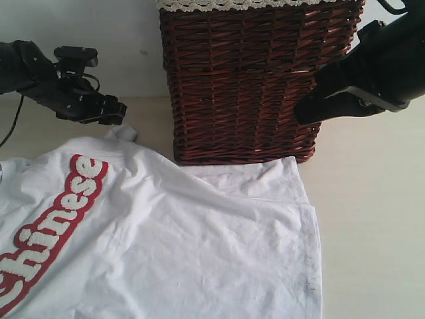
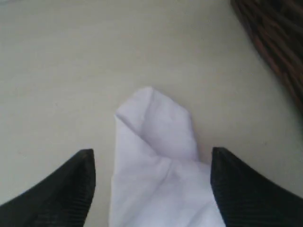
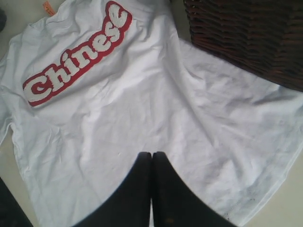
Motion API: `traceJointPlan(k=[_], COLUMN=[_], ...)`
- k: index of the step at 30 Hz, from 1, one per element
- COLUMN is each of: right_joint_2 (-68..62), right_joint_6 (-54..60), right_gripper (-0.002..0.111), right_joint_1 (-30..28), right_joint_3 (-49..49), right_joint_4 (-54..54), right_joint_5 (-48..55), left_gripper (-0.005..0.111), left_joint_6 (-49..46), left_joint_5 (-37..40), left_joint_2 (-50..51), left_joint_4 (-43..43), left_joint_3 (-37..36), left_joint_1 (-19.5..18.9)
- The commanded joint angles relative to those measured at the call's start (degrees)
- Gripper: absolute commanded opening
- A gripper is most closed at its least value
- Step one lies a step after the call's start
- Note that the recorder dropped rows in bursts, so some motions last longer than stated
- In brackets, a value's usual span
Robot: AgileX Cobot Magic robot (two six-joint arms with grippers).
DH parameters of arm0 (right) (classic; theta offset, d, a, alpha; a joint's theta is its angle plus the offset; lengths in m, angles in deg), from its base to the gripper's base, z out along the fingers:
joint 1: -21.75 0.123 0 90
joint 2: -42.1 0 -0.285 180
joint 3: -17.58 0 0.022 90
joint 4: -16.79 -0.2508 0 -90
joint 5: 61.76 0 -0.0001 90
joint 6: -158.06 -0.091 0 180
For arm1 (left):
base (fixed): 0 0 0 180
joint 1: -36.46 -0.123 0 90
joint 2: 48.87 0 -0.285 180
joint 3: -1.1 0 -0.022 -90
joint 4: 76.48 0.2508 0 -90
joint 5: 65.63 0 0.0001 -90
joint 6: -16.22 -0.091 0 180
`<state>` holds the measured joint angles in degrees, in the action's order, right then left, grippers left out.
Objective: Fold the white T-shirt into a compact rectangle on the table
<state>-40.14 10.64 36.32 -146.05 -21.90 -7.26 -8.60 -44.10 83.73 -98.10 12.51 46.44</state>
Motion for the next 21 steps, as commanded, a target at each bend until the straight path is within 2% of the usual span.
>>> traceJointPlan(k=[1,4,10,12,18,21], right_joint_2=[0.46,0.46,0.46,0.46,0.46,0.46], right_joint_6=[0.75,0.75,0.75,0.64,0.64,0.64], right_gripper=[0.0,0.0,0.0,0.0,0.0,0.0], right_joint_1=[0.09,0.09,0.09,0.09,0.09,0.09], right_joint_3=[-0.13,-0.13,-0.13,-0.13,-0.13,-0.13], right_joint_4=[-0.44,-0.44,-0.44,-0.44,-0.44,-0.44], right_joint_5=[-0.37,-0.48,-0.48,-0.48,-0.48,-0.48], left_gripper=[0.068,0.066,0.062,0.053,0.002,0.003], left_joint_6=[0.55,0.55,1.24,1.24,-0.68,0.24], left_joint_5=[-0.14,2.76,-2.31,-5.21,-6.72,-8.32], left_joint_2=[5.47,9.71,13.1,13.1,13.21,12.6], left_joint_4=[-0.26,-0.12,0.19,0.19,1.93,3.1], left_joint_3=[5.07,9.01,10.14,10.14,10.14,10.14], left_joint_1=[0.81,1.25,1.33,1.33,1.33,1.33])
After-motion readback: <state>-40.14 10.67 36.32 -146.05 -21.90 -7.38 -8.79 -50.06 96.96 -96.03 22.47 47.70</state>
